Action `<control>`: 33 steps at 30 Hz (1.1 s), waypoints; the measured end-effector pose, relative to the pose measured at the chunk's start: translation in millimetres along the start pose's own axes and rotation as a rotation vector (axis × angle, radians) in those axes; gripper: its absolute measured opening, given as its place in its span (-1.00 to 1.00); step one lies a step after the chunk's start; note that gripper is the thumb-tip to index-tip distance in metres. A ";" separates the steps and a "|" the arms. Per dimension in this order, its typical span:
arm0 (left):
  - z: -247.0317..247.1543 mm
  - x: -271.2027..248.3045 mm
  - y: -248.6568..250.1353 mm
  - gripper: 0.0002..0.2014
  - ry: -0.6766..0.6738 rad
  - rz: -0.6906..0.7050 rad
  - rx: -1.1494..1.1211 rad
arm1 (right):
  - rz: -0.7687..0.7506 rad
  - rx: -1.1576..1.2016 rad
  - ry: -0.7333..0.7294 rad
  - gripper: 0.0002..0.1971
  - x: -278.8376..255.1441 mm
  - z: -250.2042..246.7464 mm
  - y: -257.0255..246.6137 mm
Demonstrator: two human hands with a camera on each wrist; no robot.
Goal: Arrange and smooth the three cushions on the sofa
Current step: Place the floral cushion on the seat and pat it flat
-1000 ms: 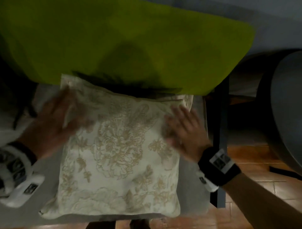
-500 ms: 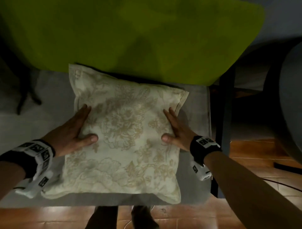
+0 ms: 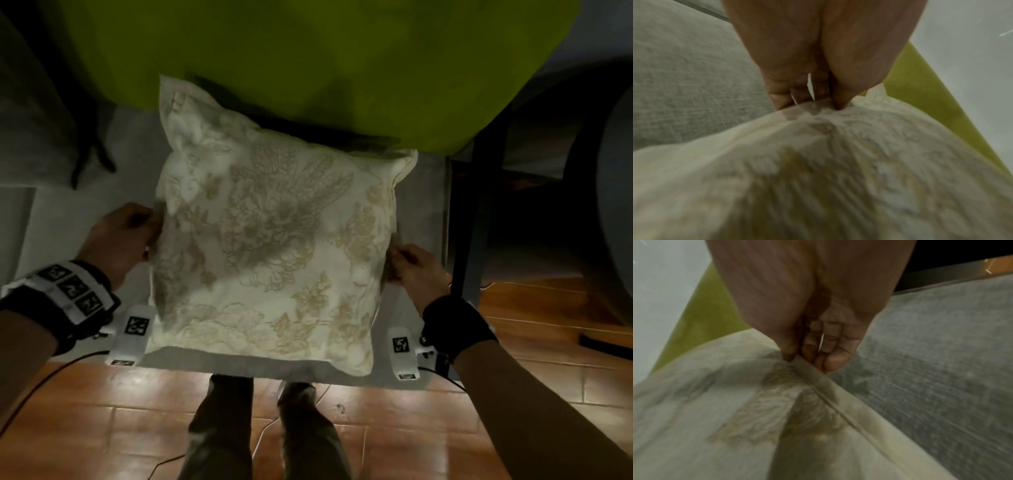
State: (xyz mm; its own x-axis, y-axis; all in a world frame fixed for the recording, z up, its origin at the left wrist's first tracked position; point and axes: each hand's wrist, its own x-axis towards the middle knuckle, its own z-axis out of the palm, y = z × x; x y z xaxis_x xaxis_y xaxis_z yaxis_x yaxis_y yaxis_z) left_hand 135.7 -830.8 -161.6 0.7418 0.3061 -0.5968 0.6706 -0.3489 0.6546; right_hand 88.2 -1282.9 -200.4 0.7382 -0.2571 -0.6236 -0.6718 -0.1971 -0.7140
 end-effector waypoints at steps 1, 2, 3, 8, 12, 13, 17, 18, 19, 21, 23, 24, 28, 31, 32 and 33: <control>-2.4 0.3 1.3 -0.71 0.048 0.007 -0.012 | -0.036 -0.047 0.036 -0.87 0.3 -3.8 -1.7; -4.1 1.2 1.5 -0.74 0.083 0.011 -0.020 | -0.064 -0.082 0.078 -0.86 2.0 -9.4 -1.4; -4.4 0.9 2.0 -0.77 0.099 0.002 -0.008 | -0.084 -0.104 0.122 -0.86 2.6 -15.1 -2.7; 18.8 -6.6 2.3 -0.77 0.038 -0.049 0.071 | -0.079 -0.283 0.198 -0.84 -6.1 -21.4 2.1; 24.2 -19.6 9.4 -0.59 -0.071 -0.154 -0.141 | 0.146 0.123 0.065 -0.70 -21.2 -8.1 3.6; 24.1 -22.1 7.4 -0.41 -0.118 -0.158 -0.128 | 0.199 0.212 -0.005 -0.51 -25.7 -4.9 3.3; 41.5 -36.7 10.3 0.04 -0.257 -0.075 0.041 | 0.249 0.208 -0.166 0.14 -43.3 13.2 -8.7; 46.7 -38.4 13.7 0.03 -0.251 -0.035 0.065 | 0.248 0.190 -0.154 0.27 -45.6 15.1 -13.6; 49.7 -41.0 19.2 0.01 -0.216 -0.010 0.090 | 0.233 0.179 -0.131 0.34 -49.3 15.8 -23.0; 49.4 -49.0 34.1 -0.07 -0.143 0.058 0.172 | 0.173 0.187 -0.110 0.28 -54.0 9.7 -38.1; 46.2 -53.9 50.4 -0.23 -0.149 0.113 0.109 | 0.102 0.192 -0.085 0.02 -58.4 -2.8 -55.4; 45.5 -58.3 61.2 -0.34 -0.177 0.133 0.034 | 0.061 0.203 -0.075 -0.03 -57.3 -11.5 -61.1; 45.6 -59.6 99.3 -0.08 -0.266 0.265 -0.238 | -0.119 0.229 0.031 -0.09 -42.0 -43.2 -91.5; 50.4 -56.8 135.2 -0.10 -0.236 0.419 -0.227 | -0.294 0.158 0.076 -0.06 -27.6 -59.7 -119.2; 53.5 -50.3 143.6 -0.06 -0.226 0.483 -0.225 | -0.352 0.133 0.094 -0.01 -22.9 -64.0 -127.6; 57.3 -47.0 153.1 0.01 -0.230 0.544 -0.222 | -0.400 0.110 0.106 0.07 -18.5 -68.6 -134.9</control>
State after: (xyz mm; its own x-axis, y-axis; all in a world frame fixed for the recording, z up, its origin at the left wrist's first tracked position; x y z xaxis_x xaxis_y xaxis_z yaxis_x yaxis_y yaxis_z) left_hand 203.0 -949.4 -59.9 0.9730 -0.0703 -0.2200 0.2022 -0.2015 0.9584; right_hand 161.0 -1316.4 -70.7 0.9251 -0.2780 -0.2586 -0.3191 -0.2005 -0.9263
